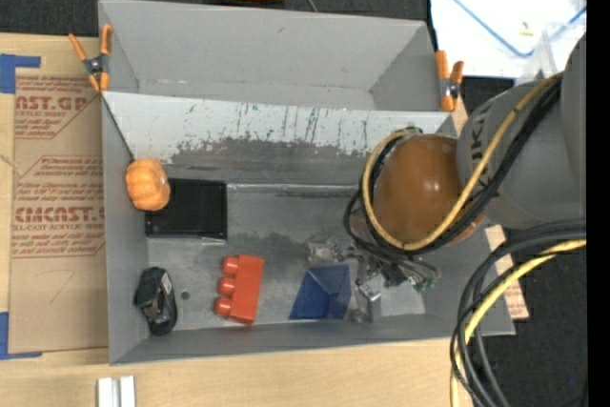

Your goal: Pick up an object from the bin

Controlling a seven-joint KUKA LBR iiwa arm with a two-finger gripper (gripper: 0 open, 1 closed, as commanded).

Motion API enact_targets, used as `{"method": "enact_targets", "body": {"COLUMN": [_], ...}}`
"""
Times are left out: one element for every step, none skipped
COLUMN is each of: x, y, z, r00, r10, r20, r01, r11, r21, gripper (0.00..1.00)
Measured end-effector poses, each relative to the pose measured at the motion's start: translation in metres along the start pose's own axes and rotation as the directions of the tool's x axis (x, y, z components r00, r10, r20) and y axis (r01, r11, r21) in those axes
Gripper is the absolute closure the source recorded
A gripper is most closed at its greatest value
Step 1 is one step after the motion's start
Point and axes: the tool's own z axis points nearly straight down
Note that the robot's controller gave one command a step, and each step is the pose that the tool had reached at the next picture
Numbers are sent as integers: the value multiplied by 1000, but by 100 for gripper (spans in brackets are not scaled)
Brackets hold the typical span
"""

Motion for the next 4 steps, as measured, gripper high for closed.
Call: {"method": "enact_targets", "body": {"x": [-6, -16, -12, -18], "y": [-1, 42, 26, 38], "z": [-65, -28, -2, -2], "r00": [985, 993, 996, 969], "r10": [170, -114, 88, -245], "r20": [-13, -12, 6, 2], "r01": [-170, 114, -88, 245], "r11": [986, 993, 996, 969], "r21": [-1, -10, 4, -1], "gripper": [0, 0, 0, 100]}}
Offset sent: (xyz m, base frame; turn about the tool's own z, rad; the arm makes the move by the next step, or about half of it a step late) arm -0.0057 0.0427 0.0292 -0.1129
